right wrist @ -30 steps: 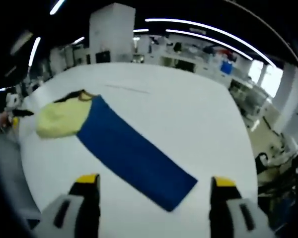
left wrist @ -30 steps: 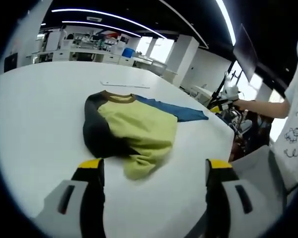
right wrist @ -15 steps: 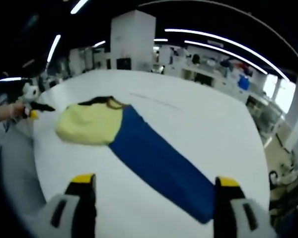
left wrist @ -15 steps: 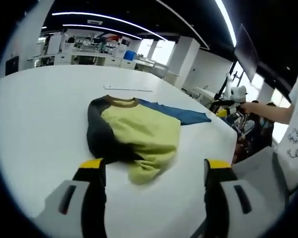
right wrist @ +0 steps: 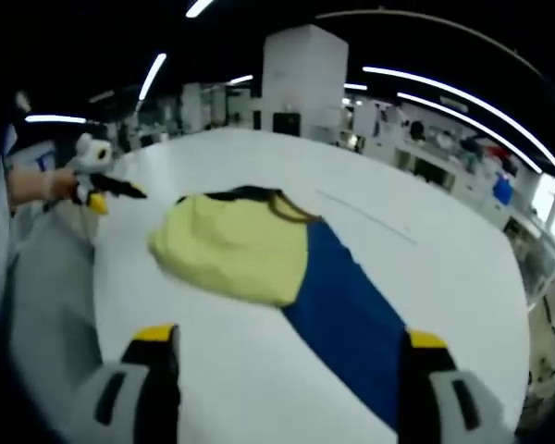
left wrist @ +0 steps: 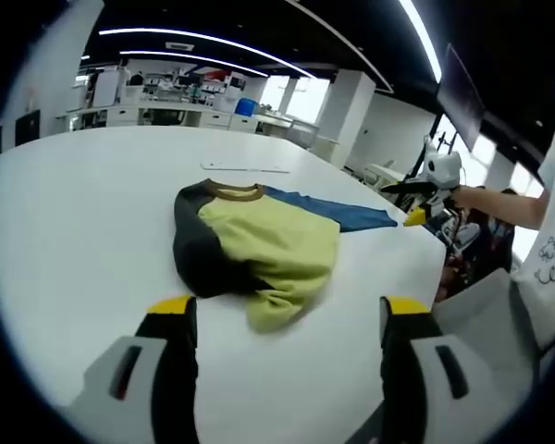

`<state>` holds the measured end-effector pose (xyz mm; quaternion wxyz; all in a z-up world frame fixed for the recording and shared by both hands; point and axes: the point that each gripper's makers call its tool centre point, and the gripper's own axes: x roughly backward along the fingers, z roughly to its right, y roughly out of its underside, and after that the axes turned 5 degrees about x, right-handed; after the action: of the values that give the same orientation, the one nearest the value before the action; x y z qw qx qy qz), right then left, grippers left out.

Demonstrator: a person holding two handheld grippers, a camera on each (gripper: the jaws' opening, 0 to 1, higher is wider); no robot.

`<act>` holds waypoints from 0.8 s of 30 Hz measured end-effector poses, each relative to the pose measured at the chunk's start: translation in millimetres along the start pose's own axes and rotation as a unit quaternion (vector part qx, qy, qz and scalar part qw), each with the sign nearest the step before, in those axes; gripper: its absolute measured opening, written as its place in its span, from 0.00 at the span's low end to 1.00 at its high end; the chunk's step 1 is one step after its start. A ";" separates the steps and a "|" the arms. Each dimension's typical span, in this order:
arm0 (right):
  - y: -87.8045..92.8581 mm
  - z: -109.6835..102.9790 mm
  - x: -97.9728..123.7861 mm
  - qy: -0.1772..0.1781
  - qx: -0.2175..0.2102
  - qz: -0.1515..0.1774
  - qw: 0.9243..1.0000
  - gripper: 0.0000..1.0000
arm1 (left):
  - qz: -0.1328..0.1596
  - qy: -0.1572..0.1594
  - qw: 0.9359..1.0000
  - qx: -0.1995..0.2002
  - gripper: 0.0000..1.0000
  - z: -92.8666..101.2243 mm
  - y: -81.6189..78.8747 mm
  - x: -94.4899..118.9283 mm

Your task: Fold the garment on the visible template until the final outline fits inside the template.

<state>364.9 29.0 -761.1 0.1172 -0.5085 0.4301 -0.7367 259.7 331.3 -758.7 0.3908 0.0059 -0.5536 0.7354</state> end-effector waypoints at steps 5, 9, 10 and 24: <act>-18.4 -35.3 -20.7 -0.048 0.039 0.005 0.998 0.93 | 0.002 -0.009 1.000 -0.001 0.78 -1.8 3.1 6.6; -36.8 -64.9 -37.9 -0.079 0.085 0.008 0.993 0.88 | 0.006 -0.013 1.000 0.001 0.78 -1.3 3.5 10.2; -41.2 -72.6 -41.2 -0.086 0.092 0.010 0.992 0.89 | 0.007 -0.014 1.000 0.001 0.78 -1.1 3.6 11.0; -92.3 -165.0 -82.6 -0.188 0.195 0.028 0.962 0.79 | 0.005 -0.024 1.000 -0.005 0.78 0.6 9.4 21.0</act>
<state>286.8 220.0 -763.8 0.3133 -0.5932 0.2626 -0.6936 239.4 342.0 -756.8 0.3739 0.0187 -0.5665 0.7341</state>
